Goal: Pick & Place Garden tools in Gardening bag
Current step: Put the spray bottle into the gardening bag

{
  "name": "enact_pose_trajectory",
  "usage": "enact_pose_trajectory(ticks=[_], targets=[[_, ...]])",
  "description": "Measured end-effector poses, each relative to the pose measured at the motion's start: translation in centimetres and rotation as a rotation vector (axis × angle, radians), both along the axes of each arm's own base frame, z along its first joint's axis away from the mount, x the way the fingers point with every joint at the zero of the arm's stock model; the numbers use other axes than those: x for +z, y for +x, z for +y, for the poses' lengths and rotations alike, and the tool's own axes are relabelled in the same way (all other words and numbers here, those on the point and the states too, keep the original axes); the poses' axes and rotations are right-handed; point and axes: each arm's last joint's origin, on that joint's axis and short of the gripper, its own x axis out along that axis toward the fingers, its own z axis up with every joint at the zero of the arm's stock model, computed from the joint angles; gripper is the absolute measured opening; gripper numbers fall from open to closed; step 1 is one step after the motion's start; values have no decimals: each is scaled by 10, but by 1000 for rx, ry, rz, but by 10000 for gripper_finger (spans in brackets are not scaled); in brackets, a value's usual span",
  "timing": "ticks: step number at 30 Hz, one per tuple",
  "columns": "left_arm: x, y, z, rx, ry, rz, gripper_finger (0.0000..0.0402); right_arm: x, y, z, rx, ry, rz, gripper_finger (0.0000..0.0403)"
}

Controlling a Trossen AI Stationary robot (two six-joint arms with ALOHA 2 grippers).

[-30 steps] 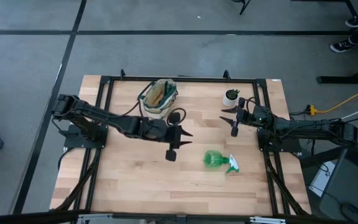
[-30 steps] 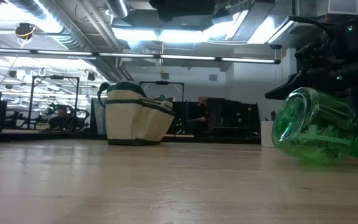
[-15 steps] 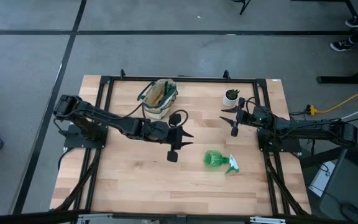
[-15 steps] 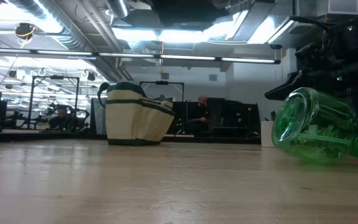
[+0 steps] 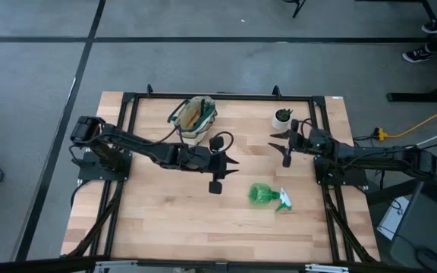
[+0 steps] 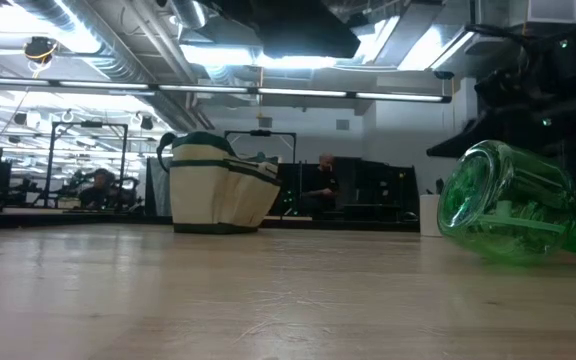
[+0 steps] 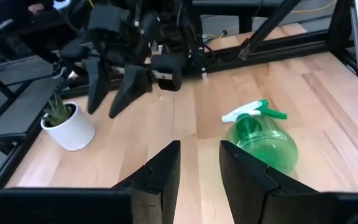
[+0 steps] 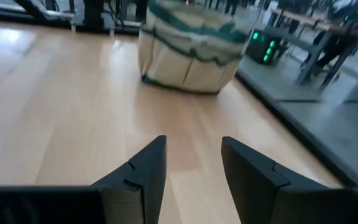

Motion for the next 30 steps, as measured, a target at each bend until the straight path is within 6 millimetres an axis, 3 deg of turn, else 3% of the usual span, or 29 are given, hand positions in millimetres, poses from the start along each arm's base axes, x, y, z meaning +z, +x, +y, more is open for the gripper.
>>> enact_pose_trajectory(ticks=[5,12,17,23,30], targets=[[0,0,2,11,-14,-3,102,26,9,-3,9,-20,-16,158],[0,0,2,12,-16,0,106,85,15,1,36,149,305,158],[0,0,2,15,-24,-3,104,120,9,20,288,314,373,158],[0,0,2,14,-25,-2,103,137,1,50,748,443,422,158],[0,0,2,14,-25,-1,106,130,3,73,825,329,537,158]])
